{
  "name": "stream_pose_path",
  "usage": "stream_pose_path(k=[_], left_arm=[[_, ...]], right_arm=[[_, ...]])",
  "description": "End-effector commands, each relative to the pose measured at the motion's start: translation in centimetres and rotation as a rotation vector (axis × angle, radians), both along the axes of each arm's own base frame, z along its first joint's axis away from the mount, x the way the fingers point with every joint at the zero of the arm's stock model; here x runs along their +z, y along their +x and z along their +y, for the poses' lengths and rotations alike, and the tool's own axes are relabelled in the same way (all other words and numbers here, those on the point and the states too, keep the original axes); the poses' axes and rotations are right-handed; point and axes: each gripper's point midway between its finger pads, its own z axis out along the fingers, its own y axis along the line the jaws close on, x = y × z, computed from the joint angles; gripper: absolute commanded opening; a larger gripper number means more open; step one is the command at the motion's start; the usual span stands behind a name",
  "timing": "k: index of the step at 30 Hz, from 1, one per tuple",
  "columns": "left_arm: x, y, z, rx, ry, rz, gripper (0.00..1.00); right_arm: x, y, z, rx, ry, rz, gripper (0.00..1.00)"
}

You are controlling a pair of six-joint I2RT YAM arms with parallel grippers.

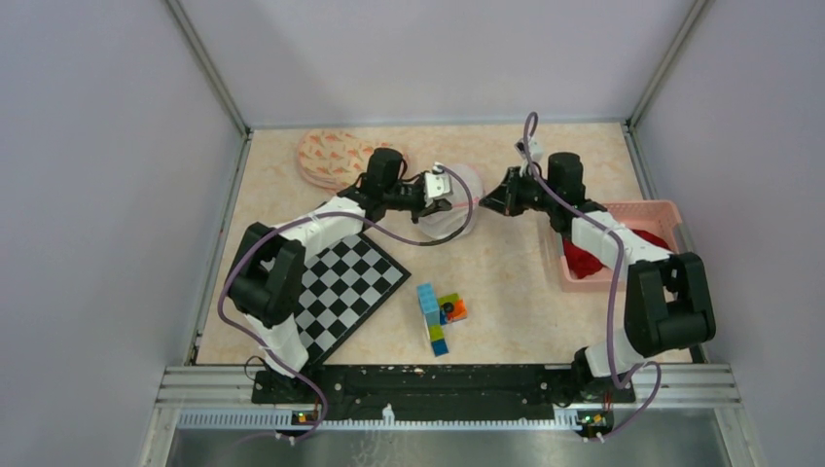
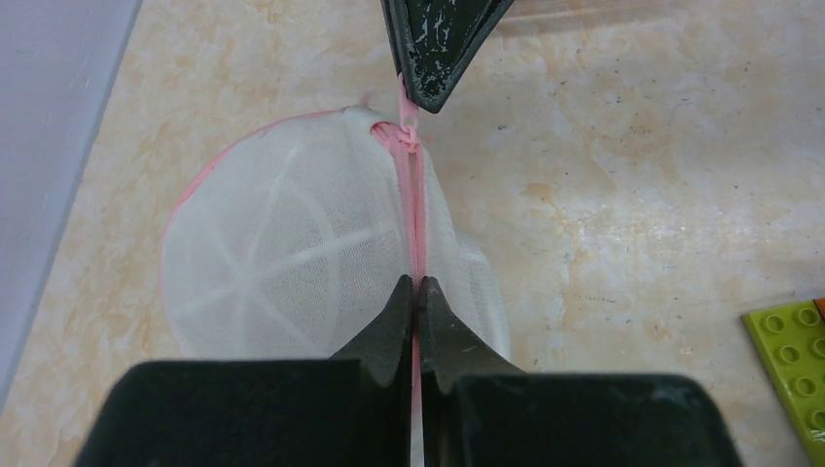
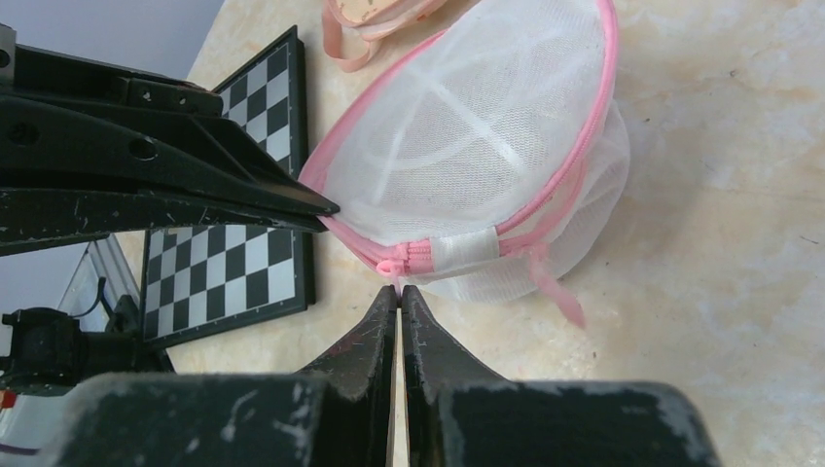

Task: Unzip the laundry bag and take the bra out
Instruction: Unzip the laundry bag at the center of the board.

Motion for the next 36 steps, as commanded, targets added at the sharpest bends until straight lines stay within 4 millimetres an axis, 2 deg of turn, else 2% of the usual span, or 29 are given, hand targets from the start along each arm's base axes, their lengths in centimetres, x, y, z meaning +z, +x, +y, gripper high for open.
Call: stream_pose_path(k=[1, 5, 9, 11, 13, 15, 17, 19, 20, 21, 22, 24, 27, 30, 36], left_arm=[[-0.5, 0.0, 1.3, 0.032, 0.024, 0.021, 0.0], [-2.1, -0.9, 1.4, 0.013, 0.055, 0.066, 0.0], [-4.0, -1.8, 2.1, 0.017, 0.099, 0.095, 0.0], [-4.7, -2.4, 2.5, 0.016, 0.117, 0.116, 0.06], [-5.2, -2.8, 2.7, 0.022, 0.129, 0.141, 0.23], [-4.9, -3.0, 2.9, 0.035, 0.124, 0.157, 0.37], [-3.4, -3.3, 2.9, 0.045, 0.098, 0.167, 0.45], [-1.1, -3.7, 2.9, 0.043, 0.04, 0.187, 0.56], [0.1, -4.1, 3.0, 0.038, -0.004, 0.219, 0.74], [1.6, -4.3, 3.2, 0.033, -0.055, 0.247, 0.96], [2.8, -4.5, 3.5, 0.026, -0.103, 0.276, 0.99], [4.6, -3.6, 4.5, 0.074, -0.179, 0.325, 0.99], [5.6, -1.3, 6.4, 0.182, -0.247, 0.412, 0.99], [4.9, 0.5, 7.7, 0.241, -0.272, 0.514, 0.99], [2.7, 3.7, 7.5, 0.372, -0.28, 0.765, 0.99]], right_arm=[[2.4, 2.2, -0.5, -0.028, -0.002, -0.104, 0.0], [1.2, 1.3, 0.4, 0.014, -0.021, -0.089, 0.0], [-1.0, -0.1, 1.2, 0.058, -0.041, -0.051, 0.0], [-1.9, -0.8, 1.6, 0.084, -0.051, -0.035, 0.0], [-3.0, -1.2, 2.0, 0.111, -0.064, -0.012, 0.0], [-3.9, -1.6, 2.2, 0.143, -0.075, 0.004, 0.0], [-4.6, -1.9, 2.3, 0.171, -0.097, 0.007, 0.0], [-5.6, -2.0, 2.1, 0.192, -0.131, 0.016, 0.0], [-6.1, -2.1, 2.0, 0.2, -0.146, 0.022, 0.0], [-6.5, -2.2, 2.0, 0.21, -0.158, 0.028, 0.0], [-6.8, -2.1, 2.0, 0.218, -0.164, 0.025, 0.0], [-7.6, -2.6, 1.8, 0.233, -0.181, 0.052, 0.0], [-8.3, -2.6, 1.6, 0.237, -0.199, 0.063, 0.0], [-8.8, -2.7, 1.5, 0.261, -0.22, 0.055, 0.0], [-9.3, -2.8, 1.4, 0.273, -0.23, 0.06, 0.0]])
